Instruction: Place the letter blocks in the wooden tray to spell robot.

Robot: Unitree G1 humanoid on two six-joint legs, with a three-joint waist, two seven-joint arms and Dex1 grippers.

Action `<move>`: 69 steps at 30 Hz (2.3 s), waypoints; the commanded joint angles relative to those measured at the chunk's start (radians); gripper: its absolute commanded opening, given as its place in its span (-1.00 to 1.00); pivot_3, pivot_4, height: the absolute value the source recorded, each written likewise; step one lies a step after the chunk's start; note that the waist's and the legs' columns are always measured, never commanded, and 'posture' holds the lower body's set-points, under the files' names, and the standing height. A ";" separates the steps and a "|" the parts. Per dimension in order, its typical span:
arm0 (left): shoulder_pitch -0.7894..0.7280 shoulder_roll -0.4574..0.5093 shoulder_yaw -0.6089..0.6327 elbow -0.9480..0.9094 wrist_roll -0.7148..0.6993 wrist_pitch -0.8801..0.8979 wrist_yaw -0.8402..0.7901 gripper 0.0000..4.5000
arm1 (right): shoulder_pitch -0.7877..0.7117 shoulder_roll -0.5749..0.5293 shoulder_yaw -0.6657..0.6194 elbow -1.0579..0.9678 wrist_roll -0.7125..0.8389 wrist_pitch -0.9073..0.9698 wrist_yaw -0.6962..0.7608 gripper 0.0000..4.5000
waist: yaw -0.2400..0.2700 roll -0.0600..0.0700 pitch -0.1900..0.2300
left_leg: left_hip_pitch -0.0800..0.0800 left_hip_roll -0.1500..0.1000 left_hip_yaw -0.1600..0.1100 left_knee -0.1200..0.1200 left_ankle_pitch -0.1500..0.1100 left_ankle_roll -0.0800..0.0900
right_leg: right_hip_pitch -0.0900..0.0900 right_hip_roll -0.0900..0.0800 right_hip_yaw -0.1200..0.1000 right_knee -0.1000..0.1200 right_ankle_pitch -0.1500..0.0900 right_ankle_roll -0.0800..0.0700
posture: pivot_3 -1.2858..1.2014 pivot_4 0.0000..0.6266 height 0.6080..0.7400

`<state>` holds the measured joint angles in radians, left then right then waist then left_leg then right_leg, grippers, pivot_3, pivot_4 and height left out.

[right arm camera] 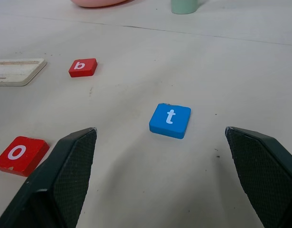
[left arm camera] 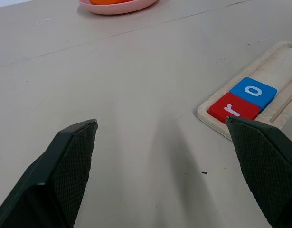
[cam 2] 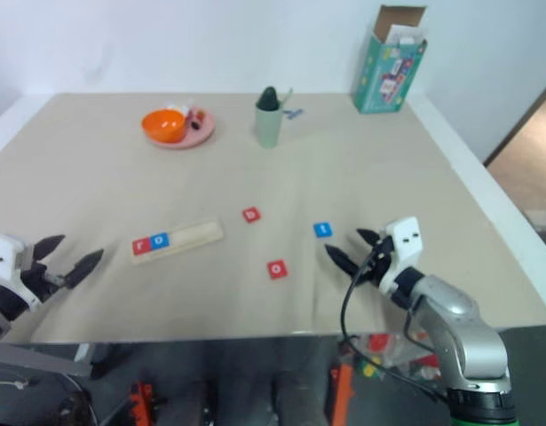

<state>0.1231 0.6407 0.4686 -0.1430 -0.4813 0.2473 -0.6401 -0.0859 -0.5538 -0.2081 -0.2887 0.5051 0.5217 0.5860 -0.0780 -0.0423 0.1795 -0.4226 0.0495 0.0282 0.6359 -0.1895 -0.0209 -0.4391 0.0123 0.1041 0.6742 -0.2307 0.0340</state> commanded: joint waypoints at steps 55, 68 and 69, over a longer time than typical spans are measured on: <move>-0.843 0.138 -0.576 0.711 0.303 -0.091 -0.704 1.00 | -0.293 -0.014 0.251 0.096 -0.082 -0.255 0.424 0.99 | 0.005 0.001 0.001 | -0.003 -0.001 -0.003 0.002 -0.001 0.001 | -0.001 0.001 -0.003 0.005 0.001 0.007 | 0.03 -0.52 1.00; -0.864 0.093 -0.586 0.785 0.376 -0.173 -0.693 1.00 | -0.282 -0.008 0.250 0.105 -0.098 -0.270 0.427 0.99 | 0.005 0.001 0.001 | -0.003 -0.001 -0.004 0.003 -0.001 0.001 | -0.002 0.001 -0.003 0.006 0.001 0.008 | 0.03 -0.52 1.00; -0.865 0.090 -0.587 0.789 0.378 -0.174 -0.695 1.00 | -0.282 -0.008 0.249 0.105 -0.098 -0.270 0.428 0.99 | 0.005 0.001 0.001 | -0.003 -0.001 -0.004 0.003 -0.001 0.001 | -0.002 0.001 -0.003 0.006 0.001 0.008 | 0.03 -0.52 1.00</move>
<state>-0.7191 0.7257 -0.1227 0.6474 -0.1126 0.0855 -1.3365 -0.3651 -0.5620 0.0455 -0.1557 0.4051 0.2698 1.0157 -0.0732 -0.0417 0.1801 -0.4258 0.0482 0.0243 0.6384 -0.1905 -0.0197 -0.4406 0.0135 0.1011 0.6805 -0.2298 0.0415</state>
